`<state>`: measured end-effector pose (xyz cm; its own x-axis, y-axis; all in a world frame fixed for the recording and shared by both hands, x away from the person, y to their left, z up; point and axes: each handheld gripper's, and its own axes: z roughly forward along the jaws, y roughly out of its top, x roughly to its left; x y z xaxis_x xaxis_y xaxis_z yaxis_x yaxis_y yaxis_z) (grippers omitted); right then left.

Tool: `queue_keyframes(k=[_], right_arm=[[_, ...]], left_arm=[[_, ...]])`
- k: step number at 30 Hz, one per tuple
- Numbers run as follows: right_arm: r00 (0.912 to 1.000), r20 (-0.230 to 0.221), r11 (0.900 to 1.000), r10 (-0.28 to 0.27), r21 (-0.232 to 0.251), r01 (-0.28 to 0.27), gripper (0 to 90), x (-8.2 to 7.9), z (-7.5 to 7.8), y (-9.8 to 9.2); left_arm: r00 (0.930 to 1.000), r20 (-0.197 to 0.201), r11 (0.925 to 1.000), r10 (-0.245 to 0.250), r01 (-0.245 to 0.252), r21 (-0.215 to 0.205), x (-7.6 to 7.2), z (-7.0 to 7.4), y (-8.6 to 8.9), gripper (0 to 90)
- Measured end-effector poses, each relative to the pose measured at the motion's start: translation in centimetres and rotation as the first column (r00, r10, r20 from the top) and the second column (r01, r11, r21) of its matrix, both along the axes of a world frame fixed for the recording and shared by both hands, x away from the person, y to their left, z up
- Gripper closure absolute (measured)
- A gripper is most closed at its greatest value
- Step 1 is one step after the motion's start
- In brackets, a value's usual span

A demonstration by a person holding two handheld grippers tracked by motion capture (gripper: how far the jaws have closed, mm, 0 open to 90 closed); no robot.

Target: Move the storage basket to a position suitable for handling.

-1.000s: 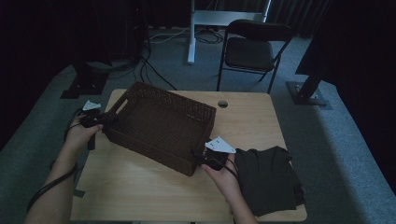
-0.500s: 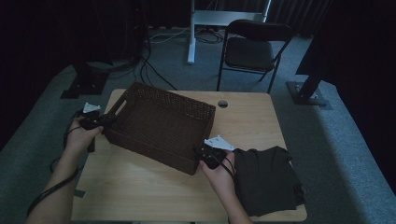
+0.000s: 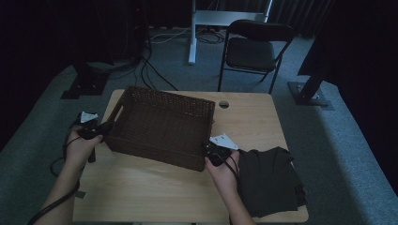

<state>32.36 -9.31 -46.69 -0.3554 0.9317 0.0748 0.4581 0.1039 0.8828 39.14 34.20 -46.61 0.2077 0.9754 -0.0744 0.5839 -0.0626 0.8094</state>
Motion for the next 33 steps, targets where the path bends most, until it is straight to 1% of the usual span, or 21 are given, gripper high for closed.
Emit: queue_keyframes(k=[2, 3, 6, 7, 8, 10, 11, 12, 14, 16, 19, 22, 24, 25, 26, 30, 32, 33], right_arm=[[1.0000, -0.001, 1.000, -0.007, -0.002, 0.007, 68.8, 0.2, 0.0, -0.2], [0.9999, -0.004, 1.000, -0.013, -0.009, 0.013, 69.5, 0.5, 0.1, -0.3], [0.9999, -0.001, 1.000, -0.015, -0.017, 0.015, 69.7, 0.5, 0.1, -0.3], [0.9999, -0.002, 0.999, -0.017, -0.038, 0.017, 70.3, 0.6, 0.1, -0.3], [0.9999, -0.002, 0.999, -0.017, -0.038, 0.017, 70.3, 0.6, 0.1, -0.3], [0.9999, -0.005, 1.000, -0.012, -0.026, 0.011, 70.6, 0.6, 0.1, -0.6], [1.0000, -0.005, 1.000, -0.008, -0.029, 0.007, 70.7, 0.7, 0.1, -0.7], [1.0000, -0.004, 1.000, -0.003, -0.031, 0.003, 70.7, 0.7, 0.1, -0.8], [1.0000, -0.006, 1.000, -0.001, -0.023, 0.001, 70.9, 0.7, 0.1, -0.9], [0.9999, -0.016, 1.000, 0.002, -0.009, -0.002, 71.1, 0.6, 0.1, -1.1], [0.9999, -0.014, 1.000, 0.008, -0.014, -0.008, 71.1, 0.3, 0.1, -1.2], [0.9996, -0.019, 1.000, 0.019, -0.010, -0.019, 71.2, 0.2, 0.2, -1.5], [0.9994, -0.023, 1.000, 0.024, -0.008, -0.024, 71.3, 0.1, 0.2, -1.7], [0.9991, -0.024, 0.999, 0.035, -0.003, -0.035, 71.2, -0.1, 0.2, -1.9], [0.9989, -0.023, 0.999, 0.041, 0.002, -0.041, 71.3, -0.2, 0.1, -2.0], [0.9982, -0.031, 0.999, 0.052, 0.011, -0.051, 71.6, -0.4, 0.1, -2.4], [0.9985, -0.027, 0.999, 0.049, -0.007, -0.049, 71.9, -0.8, 0.1, -2.4], [0.9985, -0.027, 0.999, 0.049, -0.007, -0.049, 71.9, -0.8, 0.1, -2.4]], left_arm=[[1.0000, 0.000, 1.0000, 0.003, -0.003, 0.006, -0.4, 0.0, -0.2, 80.1], [0.9999, -0.006, 0.9999, 0.016, -0.016, -0.001, -0.8, 0.0, -0.4, 80.4], [0.9997, -0.008, 0.9998, 0.022, -0.021, 0.005, -0.9, 0.0, -0.5, 80.6], [0.9996, -0.002, 0.9992, 0.027, -0.027, 0.029, -1.5, 0.0, -0.8, 80.5], [0.9996, -0.002, 0.9992, 0.027, -0.027, 0.029, -1.5, 0.0, -0.8, 80.5], [0.9994, 0.001, 0.9994, 0.034, -0.034, 0.011, -1.9, -0.1, -0.9, 80.5], [0.9990, 0.004, 0.9990, 0.044, -0.044, -0.011, -2.3, -0.2, -0.9, 80.6], [0.9990, 0.004, 0.9990, 0.044, -0.044, -0.011, -2.3, -0.2, -0.9, 80.6], [0.9987, -0.001, 0.9982, 0.050, -0.050, -0.031, -2.7, -0.2, -0.9, 80.6], [0.9986, -0.006, 0.9982, 0.052, -0.053, -0.030, -3.1, -0.1, -1.0, 80.6], [0.9983, -0.010, 0.9980, 0.057, -0.057, -0.027, -3.9, -0.1, -1.1, 80.5], [0.9985, 0.001, 0.9985, 0.054, -0.054, -0.010, -4.7, -0.2, -1.4, 80.3], [0.9983, -0.003, 0.9981, 0.058, -0.058, -0.021, -5.3, -0.2, -1.4, 80.3], [0.9983, -0.010, 0.9981, 0.058, -0.058, -0.019, -5.9, -0.1, -1.5, 80.4], [0.9983, -0.010, 0.9981, 0.058, -0.058, -0.019, -5.9, -0.1, -1.5, 80.4], [0.9986, -0.017, 0.9985, 0.051, -0.051, -0.022, -7.1, -0.1, -1.6, 80.3], [0.9980, -0.025, 0.9981, 0.058, -0.059, -0.017, -7.9, 0.0, -1.9, 80.3], [0.9980, -0.025, 0.9981, 0.058, -0.059, -0.017, -7.9, 0.0, -1.9, 80.3]])
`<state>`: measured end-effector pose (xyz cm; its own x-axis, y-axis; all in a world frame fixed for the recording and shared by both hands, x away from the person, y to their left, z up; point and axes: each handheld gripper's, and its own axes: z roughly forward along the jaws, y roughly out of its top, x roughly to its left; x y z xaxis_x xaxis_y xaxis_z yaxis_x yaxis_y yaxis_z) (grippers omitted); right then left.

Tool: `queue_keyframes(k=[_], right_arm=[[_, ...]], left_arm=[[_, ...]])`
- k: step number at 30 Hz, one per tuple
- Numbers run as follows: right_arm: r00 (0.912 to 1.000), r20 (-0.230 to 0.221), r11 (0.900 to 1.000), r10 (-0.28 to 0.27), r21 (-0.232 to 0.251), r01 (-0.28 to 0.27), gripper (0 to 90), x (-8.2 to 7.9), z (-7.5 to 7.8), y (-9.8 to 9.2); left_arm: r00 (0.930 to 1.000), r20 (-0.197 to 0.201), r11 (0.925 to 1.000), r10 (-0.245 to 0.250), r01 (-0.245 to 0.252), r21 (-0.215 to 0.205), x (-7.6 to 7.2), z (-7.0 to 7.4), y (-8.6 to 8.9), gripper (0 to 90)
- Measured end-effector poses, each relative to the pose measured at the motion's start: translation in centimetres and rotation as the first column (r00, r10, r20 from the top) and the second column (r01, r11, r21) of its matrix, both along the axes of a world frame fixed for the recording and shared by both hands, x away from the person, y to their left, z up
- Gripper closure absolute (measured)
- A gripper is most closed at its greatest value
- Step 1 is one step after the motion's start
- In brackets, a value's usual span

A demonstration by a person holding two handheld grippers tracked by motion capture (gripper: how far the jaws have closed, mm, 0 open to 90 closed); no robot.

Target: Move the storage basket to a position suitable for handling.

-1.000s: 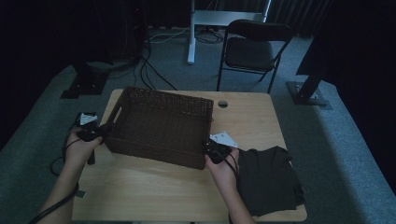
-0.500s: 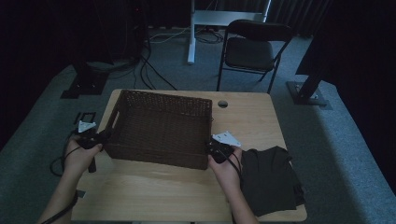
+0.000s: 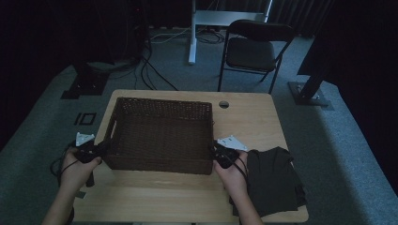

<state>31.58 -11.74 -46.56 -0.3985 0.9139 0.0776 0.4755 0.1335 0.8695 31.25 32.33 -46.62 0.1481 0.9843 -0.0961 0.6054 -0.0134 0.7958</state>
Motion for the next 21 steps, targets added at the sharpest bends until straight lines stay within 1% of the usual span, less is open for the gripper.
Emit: queue_keyframes(k=[2, 3, 5, 8, 10, 11, 13, 17, 19, 20, 21], right_arm=[[1.0000, 0.004, 1.000, -0.001, -0.008, 0.001, 72.0, -0.3, 0.0, 0.0], [1.0000, 0.010, 1.000, 0.000, -0.010, 0.000, 71.9, -0.6, -0.1, 0.0], [1.0000, 0.007, 1.000, 0.003, -0.010, -0.003, 71.9, -0.9, 0.0, -0.1], [0.9999, 0.011, 1.000, 0.003, -0.005, -0.003, 72.0, -1.2, -0.1, -0.2], [0.9999, 0.011, 1.000, 0.002, 0.002, -0.002, 72.0, -1.3, -0.2, -0.3], [0.9999, 0.013, 1.000, -0.001, 0.017, 0.000, 72.0, -1.7, -0.3, -0.4], [0.9999, 0.012, 1.000, 0.001, 0.025, -0.001, 72.0, -1.9, -0.3, -0.6], [0.9999, 0.012, 1.000, 0.000, 0.015, 0.000, 72.2, -2.3, -0.2, -0.6], [0.9999, 0.010, 1.000, -0.002, 0.019, 0.002, 72.2, -2.5, -0.3, -0.6], [1.0000, 0.009, 1.000, -0.004, 0.019, 0.004, 72.1, -2.7, -0.2, -0.6], [0.9999, 0.011, 1.000, -0.005, 0.016, 0.005, 72.0, -2.8, -0.2, -0.5]], left_arm=[[1.0000, -0.001, 1.0000, 0.005, -0.005, 0.005, -0.5, 0.0, -0.1, 80.3], [1.0000, -0.004, 1.0000, 0.006, -0.006, 0.003, -0.6, 0.0, -0.1, 80.3], [0.9999, -0.009, 1.0000, 0.006, -0.006, -0.003, -0.9, 0.1, -0.1, 80.3], [0.9999, -0.015, 0.9997, 0.000, 0.000, 0.023, -1.4, 0.2, -0.4, 80.1], [0.9998, -0.018, 0.9997, -0.005, 0.005, 0.022, -1.7, 0.2, -0.4, 80.1], [0.9999, -0.014, 0.9998, -0.006, 0.006, 0.019, -1.8, 0.1, -0.4, 80.0], [0.9999, -0.012, 1.0000, -0.007, 0.007, 0.003, -2.1, 0.1, -0.4, 80.0], [0.9998, -0.017, 0.9998, -0.013, 0.013, 0.014, -2.7, 0.1, -0.5, 79.8], [0.9996, -0.015, 0.9997, -0.022, 0.022, 0.014, -2.7, 0.1, -0.4, 79.6], [0.9996, -0.017, 0.9998, -0.022, 0.022, 0.004, -2.6, 0.1, -0.3, 79.6], [0.9996, -0.018, 0.9997, -0.023, 0.023, 0.008, -2.6, 0.1, -0.2, 79.7]])
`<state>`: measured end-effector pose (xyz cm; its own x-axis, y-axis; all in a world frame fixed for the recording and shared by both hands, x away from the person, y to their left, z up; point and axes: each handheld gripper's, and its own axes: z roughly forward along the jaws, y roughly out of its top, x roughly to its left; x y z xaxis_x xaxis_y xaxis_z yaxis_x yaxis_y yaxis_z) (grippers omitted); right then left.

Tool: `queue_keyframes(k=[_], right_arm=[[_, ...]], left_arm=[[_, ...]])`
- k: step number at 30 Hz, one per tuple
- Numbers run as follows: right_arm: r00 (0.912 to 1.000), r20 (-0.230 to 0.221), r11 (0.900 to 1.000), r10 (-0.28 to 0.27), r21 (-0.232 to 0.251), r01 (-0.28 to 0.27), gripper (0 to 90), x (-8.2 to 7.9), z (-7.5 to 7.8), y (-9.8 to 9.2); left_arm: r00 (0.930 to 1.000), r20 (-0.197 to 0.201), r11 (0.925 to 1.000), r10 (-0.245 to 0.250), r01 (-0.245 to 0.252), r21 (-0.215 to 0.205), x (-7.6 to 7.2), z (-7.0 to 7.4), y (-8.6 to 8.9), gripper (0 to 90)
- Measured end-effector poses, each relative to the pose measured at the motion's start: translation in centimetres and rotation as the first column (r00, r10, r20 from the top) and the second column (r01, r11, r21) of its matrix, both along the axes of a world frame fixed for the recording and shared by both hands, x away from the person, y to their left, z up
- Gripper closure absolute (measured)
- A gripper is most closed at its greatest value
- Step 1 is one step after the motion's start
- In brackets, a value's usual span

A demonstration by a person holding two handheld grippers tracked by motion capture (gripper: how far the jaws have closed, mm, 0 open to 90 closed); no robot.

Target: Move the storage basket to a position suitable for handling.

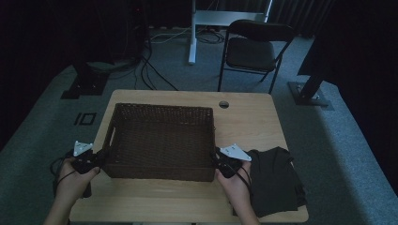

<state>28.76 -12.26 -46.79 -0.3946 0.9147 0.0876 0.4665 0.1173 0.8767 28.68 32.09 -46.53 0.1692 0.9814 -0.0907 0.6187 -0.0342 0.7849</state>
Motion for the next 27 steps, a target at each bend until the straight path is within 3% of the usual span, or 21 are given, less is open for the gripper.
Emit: queue_keyframes(k=[3, 13, 17, 20, 22, 23, 25, 27], right_arm=[[1.0000, -0.003, 1.000, -0.004, 0.003, 0.004, 71.6, -0.5, 0.0, 0.2], [1.0000, -0.008, 1.000, 0.003, 0.018, -0.003, 70.6, -0.2, 0.1, 0.7], [0.9997, -0.016, 1.000, 0.016, 0.022, -0.016, 70.1, -0.1, 0.2, 0.6], [0.9998, -0.003, 1.000, 0.017, 0.025, -0.017, 68.9, 0.0, 0.2, 0.6], [0.9995, 0.024, 0.999, 0.019, 0.040, -0.020, 60.7, 0.0, 0.1, 0.5], [0.9989, 0.040, 0.999, 0.024, 0.043, -0.026, 53.8, 0.1, 0.1, 0.5], [0.9981, 0.042, 0.997, 0.045, 0.055, -0.047, 42.9, 0.3, 0.1, 0.6], [0.9968, 0.050, 0.996, 0.063, 0.053, -0.065, 39.2, 0.4, 0.2, 0.8]], left_arm=[[1.0000, 0.002, 0.9998, 0.000, 0.000, 0.019, 0.4, 0.0, 0.1, 79.7], [0.9998, 0.019, 1.0000, 0.006, -0.006, 0.006, 1.2, -0.3, 0.7, 79.5], [0.9996, 0.009, 0.9996, -0.027, 0.027, -0.009, 1.3, -0.5, 0.9, 77.2], [0.9950, 0.043, 0.9959, -0.090, 0.090, -0.002, 1.4, -0.7, 1.4, 64.6], [0.9891, 0.062, 0.9911, -0.133, 0.133, 0.008, 1.5, -0.8, 1.7, 44.3], [0.9896, 0.052, 0.9908, -0.134, 0.135, -0.008, 1.6, -0.8, 1.7, 35.2], [0.9930, 0.006, 0.9916, -0.118, 0.118, -0.053, 1.7, -0.8, 1.9, 33.0], [0.9925, 0.007, 0.9911, -0.122, 0.122, -0.052, 1.7, -0.7, 1.8, 25.6]])
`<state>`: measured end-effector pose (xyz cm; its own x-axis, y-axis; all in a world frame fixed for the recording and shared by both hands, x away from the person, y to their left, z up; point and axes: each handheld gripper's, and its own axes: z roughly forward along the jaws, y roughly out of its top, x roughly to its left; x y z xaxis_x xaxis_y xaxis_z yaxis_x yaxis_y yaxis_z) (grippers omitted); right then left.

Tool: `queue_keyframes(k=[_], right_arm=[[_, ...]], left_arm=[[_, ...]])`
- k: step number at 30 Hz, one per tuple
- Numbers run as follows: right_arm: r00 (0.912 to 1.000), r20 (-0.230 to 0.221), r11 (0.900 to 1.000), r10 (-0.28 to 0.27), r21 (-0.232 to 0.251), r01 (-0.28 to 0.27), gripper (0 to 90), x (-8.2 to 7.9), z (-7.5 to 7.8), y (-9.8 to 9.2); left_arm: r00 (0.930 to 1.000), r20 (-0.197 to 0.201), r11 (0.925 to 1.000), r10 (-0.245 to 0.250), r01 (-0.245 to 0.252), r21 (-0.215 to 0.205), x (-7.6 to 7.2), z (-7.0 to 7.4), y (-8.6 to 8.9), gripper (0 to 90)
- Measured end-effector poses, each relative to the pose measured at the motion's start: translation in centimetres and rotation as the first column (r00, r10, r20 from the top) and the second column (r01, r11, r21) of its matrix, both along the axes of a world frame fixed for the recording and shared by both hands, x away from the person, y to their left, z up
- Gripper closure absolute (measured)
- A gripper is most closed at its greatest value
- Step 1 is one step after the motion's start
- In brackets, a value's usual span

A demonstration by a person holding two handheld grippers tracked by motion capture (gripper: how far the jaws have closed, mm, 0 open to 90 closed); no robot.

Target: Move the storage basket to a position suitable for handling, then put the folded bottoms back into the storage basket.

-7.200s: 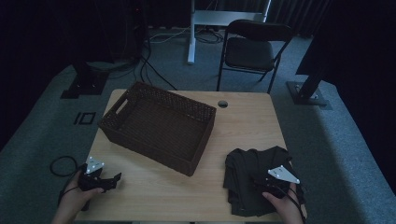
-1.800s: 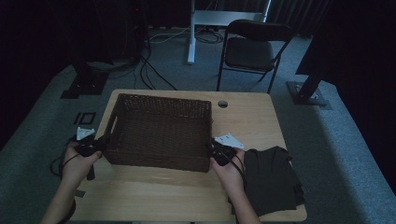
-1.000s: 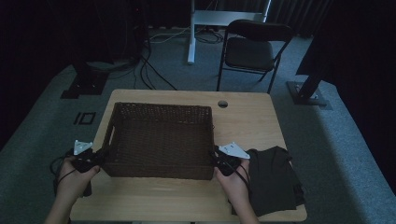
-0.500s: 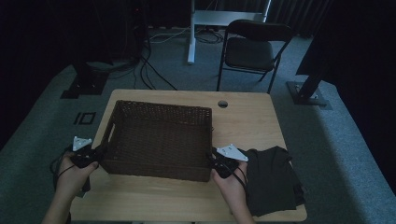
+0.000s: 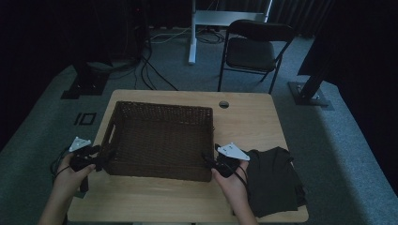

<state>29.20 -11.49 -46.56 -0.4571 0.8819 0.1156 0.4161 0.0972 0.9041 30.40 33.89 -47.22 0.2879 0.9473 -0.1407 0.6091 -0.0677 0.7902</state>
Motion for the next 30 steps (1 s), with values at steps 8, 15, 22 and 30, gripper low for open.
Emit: queue_keyframes(k=[8, 15, 22, 30], right_arm=[[0.9966, 0.035, 0.997, 0.075, 0.008, -0.075, 26.3, 0.4, 0.6, -0.2], [0.9964, 0.036, 0.997, 0.077, 0.013, -0.078, 27.7, 0.4, 1.4, -0.9], [0.9967, 0.036, 0.997, 0.073, -0.015, -0.072, 24.4, -0.1, 2.2, -1.5], [0.9961, 0.066, 0.998, 0.059, -0.020, -0.057, 19.1, -0.3, 2.9, -2.8]], left_arm=[[0.9985, 0.048, 0.9984, 0.025, -0.023, -0.052, -0.1, 1.9, 0.1, 16.7], [0.9956, 0.077, 0.9930, -0.053, 0.045, 0.110, -0.7, 3.0, -0.4, 26.9], [0.9928, 0.106, 0.9900, -0.056, 0.042, 0.134, -0.9, 4.3, -0.9, 24.9], [0.9792, 0.173, 0.9890, -0.106, 0.086, 0.120, -1.6, 5.7, -3.2, 18.2]])
